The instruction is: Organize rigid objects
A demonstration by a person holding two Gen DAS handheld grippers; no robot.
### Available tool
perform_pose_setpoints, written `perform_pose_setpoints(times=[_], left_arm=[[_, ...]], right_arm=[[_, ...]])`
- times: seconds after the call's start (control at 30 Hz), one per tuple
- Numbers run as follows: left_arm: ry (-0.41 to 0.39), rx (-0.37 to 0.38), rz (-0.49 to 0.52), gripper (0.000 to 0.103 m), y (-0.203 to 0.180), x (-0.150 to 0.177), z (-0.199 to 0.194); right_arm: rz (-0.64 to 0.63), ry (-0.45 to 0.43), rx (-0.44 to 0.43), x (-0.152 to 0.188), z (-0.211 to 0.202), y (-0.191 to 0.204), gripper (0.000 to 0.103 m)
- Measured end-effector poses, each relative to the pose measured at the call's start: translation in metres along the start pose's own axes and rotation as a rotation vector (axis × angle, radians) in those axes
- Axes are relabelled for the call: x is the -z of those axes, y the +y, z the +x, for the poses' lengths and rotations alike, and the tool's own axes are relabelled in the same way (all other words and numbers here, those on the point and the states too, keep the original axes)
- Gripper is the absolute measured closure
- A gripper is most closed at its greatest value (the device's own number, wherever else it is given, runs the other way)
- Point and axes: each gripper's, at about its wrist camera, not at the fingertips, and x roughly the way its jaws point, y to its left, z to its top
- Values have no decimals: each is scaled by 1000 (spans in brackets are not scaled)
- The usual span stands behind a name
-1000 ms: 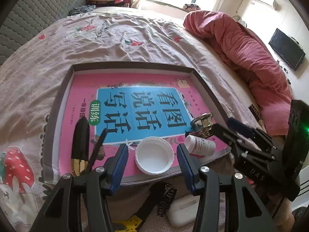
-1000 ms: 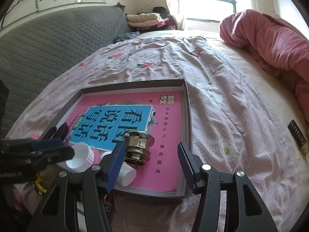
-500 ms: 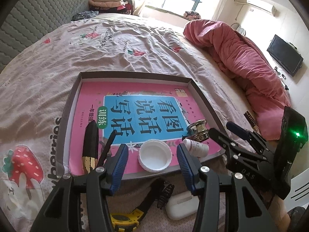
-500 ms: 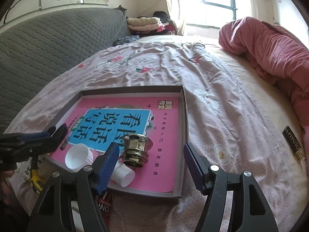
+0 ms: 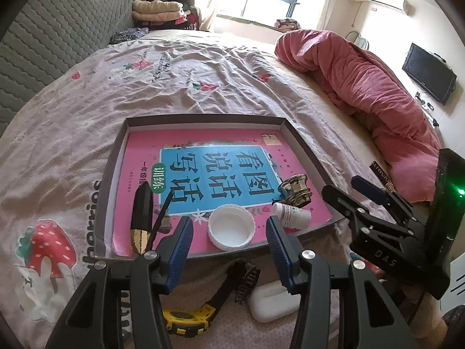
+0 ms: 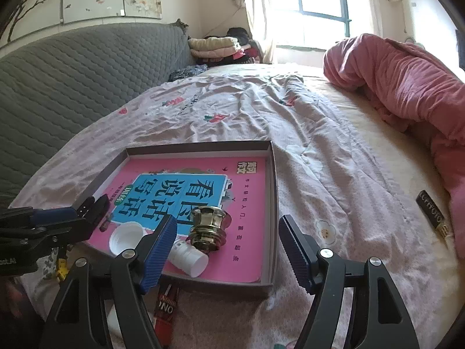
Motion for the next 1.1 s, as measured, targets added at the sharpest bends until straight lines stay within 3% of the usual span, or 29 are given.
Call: perform_pose_setpoints(times=[0.37,0.7,1.1], left_arm=[[-34,-35,-20,51,19,7,-29],[-29,-61,-51,51,40,24,-49],[36,-42,-67,51,40,52,-51]], right_arm=[[1,-51,25,7,-28,10,29],[-22,-9,15,23,-38,28,29],[-82,44,-8,42,-46,50,28]])
